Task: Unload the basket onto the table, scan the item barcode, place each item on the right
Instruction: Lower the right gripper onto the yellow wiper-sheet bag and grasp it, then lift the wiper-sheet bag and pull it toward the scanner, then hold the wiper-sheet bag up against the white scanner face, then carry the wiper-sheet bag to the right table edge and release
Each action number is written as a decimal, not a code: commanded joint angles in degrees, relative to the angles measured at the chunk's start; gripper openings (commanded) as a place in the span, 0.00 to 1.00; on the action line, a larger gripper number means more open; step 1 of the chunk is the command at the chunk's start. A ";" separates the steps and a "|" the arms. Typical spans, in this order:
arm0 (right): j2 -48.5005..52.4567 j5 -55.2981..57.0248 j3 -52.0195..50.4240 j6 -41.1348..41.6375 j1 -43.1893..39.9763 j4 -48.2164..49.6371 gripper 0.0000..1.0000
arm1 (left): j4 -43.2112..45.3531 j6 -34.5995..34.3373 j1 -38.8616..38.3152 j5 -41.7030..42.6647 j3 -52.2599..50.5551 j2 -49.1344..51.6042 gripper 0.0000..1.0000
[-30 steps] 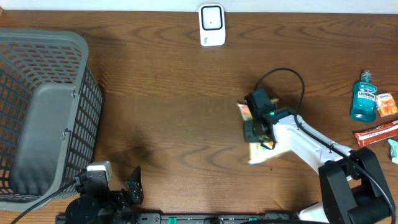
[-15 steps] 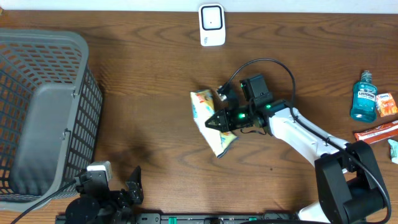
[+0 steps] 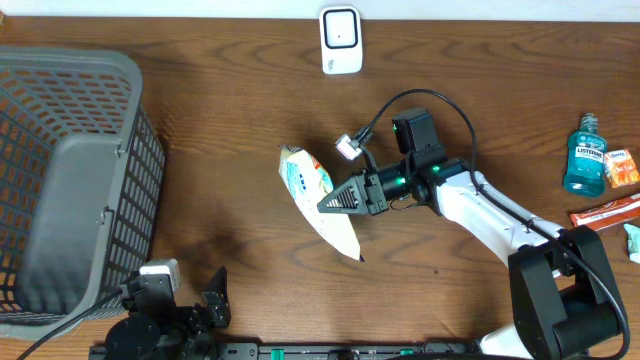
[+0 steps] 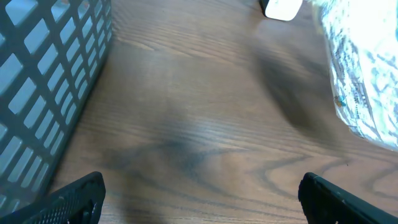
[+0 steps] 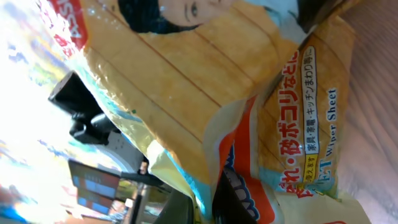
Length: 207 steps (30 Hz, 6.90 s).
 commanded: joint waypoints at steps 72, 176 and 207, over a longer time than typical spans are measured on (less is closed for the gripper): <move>12.04 10.03 33.40 -10.73 -3.72 -51.39 0.04 | 0.00 0.90 -0.24 -0.13 0.20 0.00 0.99; 22.67 76.26 39.56 1.75 2.99 13.86 0.01 | 0.00 0.90 -0.24 -0.13 0.20 0.00 0.99; 48.70 79.30 83.17 1.84 -1.66 -3.65 0.01 | 0.00 0.90 -0.24 -0.13 0.20 0.00 0.99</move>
